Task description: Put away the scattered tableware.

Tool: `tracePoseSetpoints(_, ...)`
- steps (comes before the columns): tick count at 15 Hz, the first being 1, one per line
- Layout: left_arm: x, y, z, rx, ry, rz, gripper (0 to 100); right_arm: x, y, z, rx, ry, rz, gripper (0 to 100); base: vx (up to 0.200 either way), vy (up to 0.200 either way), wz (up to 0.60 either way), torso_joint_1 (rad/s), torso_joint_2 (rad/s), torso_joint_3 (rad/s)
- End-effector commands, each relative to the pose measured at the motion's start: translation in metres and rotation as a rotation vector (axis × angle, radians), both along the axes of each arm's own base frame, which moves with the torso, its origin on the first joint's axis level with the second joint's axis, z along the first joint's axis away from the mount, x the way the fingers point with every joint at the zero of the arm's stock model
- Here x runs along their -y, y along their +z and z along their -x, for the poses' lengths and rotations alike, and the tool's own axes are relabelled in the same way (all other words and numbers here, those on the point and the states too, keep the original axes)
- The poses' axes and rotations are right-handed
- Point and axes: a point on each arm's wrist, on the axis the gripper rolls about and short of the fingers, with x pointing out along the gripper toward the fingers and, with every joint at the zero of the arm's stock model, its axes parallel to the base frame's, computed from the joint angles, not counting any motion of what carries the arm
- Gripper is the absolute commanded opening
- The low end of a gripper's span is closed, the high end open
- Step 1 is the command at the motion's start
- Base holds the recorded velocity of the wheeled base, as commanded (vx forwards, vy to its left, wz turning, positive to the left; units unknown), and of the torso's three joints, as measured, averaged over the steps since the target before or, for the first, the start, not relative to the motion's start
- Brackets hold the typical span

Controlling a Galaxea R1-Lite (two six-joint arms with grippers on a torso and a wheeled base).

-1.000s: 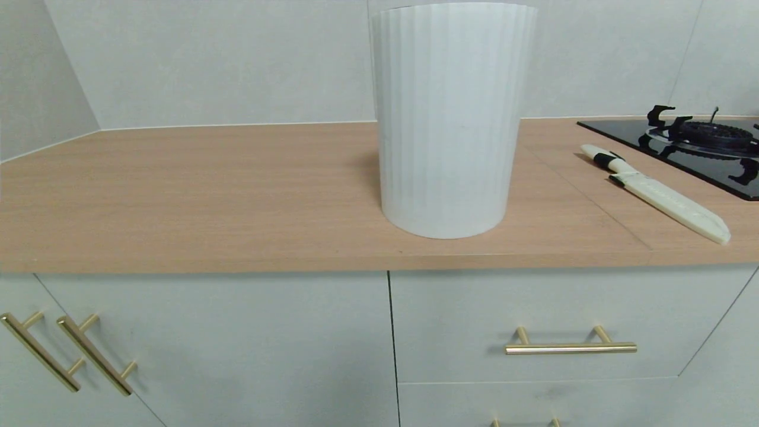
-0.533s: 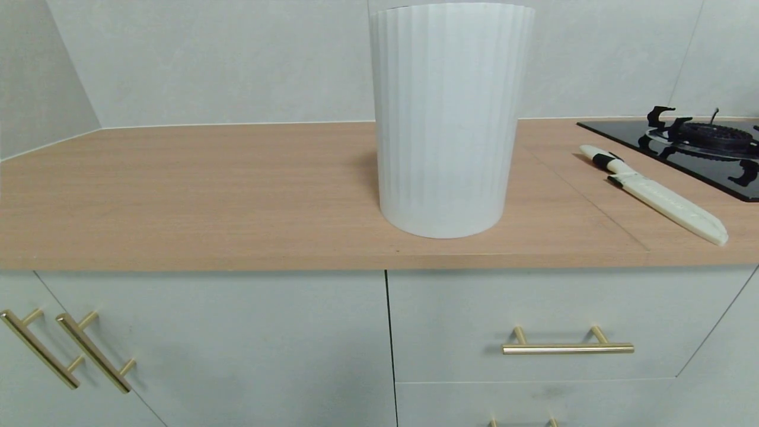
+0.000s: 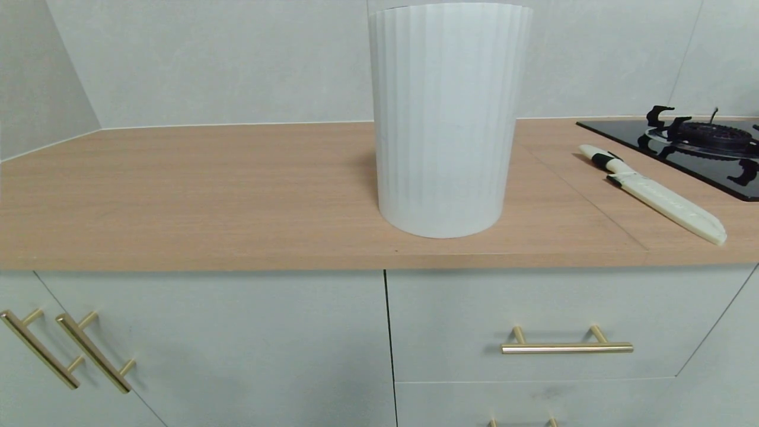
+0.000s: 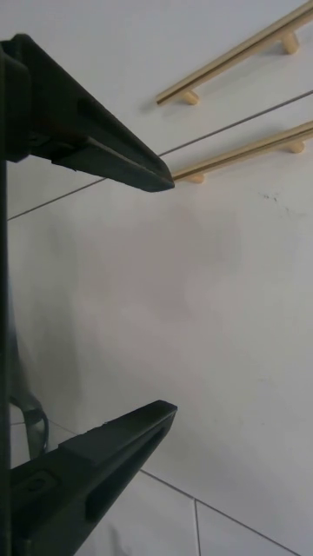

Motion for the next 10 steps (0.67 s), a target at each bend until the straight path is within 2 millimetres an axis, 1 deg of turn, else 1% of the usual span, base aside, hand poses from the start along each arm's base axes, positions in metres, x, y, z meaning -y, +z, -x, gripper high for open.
tracePoseSetpoints(1,0.0000,0.0001,0.0000,0.000,0.000,0.000,100,0.0000,0.0000,-0.0001,-0.001,0.001,0.000,100,0.000,0.000,0.00,0.000,0.00,0.000)
tracePoseSetpoints(6,0.0000,0.0001,0.0000,0.000,0.000,0.000,100,0.0000,0.0000,-0.0001,-0.001,0.001,0.000,100,0.000,0.000,0.00,0.004,-0.02,-0.008)
tracePoseSetpoints(9,0.0000,-0.0003,-0.0001,-0.002,0.001,0.000,100,0.0000,0.0000,-0.0001,-0.001,0.001,0.000,100,0.000,0.000,0.00,0.046,-0.24,-0.238)
tracePoseSetpoints(10,0.0000,0.0001,0.0000,0.000,0.000,0.000,100,0.0000,0.0000,-0.0001,-0.001,0.001,0.000,100,0.000,0.000,0.00,0.139,-0.28,-0.295)
